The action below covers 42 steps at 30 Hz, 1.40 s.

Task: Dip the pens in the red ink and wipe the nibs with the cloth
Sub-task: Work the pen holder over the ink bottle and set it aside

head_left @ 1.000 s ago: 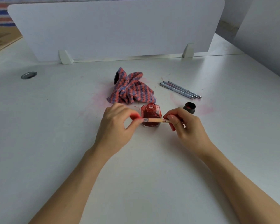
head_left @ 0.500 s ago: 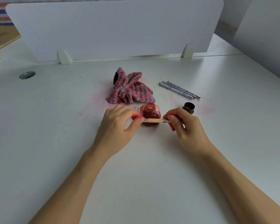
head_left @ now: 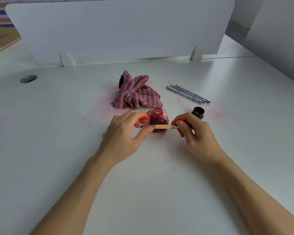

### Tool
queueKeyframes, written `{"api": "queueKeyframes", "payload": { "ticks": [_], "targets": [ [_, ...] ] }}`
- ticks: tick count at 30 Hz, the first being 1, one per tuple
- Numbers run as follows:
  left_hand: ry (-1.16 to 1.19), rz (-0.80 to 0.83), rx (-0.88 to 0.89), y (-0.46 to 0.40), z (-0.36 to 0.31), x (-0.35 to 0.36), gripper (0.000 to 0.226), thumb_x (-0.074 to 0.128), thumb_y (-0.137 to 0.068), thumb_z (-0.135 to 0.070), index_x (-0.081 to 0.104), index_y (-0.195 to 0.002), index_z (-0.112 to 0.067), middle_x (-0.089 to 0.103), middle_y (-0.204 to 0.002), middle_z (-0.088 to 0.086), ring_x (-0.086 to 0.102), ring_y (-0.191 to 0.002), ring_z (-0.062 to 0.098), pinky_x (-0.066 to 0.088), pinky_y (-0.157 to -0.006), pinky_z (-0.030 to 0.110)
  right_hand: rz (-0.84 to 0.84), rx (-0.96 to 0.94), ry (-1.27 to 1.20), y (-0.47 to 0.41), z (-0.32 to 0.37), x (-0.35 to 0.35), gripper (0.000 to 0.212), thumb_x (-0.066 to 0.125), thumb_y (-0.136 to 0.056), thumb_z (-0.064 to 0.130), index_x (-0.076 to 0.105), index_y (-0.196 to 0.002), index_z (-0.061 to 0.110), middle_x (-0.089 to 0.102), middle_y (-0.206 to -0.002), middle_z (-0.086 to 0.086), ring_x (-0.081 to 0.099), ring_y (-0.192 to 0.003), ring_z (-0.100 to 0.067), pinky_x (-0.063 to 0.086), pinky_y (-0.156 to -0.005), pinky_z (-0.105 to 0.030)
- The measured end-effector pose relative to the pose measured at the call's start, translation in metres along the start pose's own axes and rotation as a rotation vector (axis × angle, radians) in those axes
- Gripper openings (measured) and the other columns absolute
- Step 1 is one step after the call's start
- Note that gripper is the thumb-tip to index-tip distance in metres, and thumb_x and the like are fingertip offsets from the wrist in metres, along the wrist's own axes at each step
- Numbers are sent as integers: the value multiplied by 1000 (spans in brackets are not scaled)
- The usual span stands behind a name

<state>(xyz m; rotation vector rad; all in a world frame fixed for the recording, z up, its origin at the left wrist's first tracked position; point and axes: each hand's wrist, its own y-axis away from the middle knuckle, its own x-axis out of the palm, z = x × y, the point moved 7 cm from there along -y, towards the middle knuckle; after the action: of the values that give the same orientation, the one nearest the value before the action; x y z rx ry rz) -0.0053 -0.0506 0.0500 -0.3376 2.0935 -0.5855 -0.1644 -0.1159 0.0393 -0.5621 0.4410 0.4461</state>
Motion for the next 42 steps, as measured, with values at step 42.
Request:
{"api": "queueKeyframes", "payload": {
  "ticks": [42],
  "targets": [
    [56,119,-75,-4,14,-10,26,45,-83,-45,57,-99,-28,42,-76,-12,40,-71,4,35,-67,16,85,-54,168,1,1,10,18,46,-87,29,59,-88,17,43,-57,21,45,-55,0,33,-52,-13]
  ]
}}
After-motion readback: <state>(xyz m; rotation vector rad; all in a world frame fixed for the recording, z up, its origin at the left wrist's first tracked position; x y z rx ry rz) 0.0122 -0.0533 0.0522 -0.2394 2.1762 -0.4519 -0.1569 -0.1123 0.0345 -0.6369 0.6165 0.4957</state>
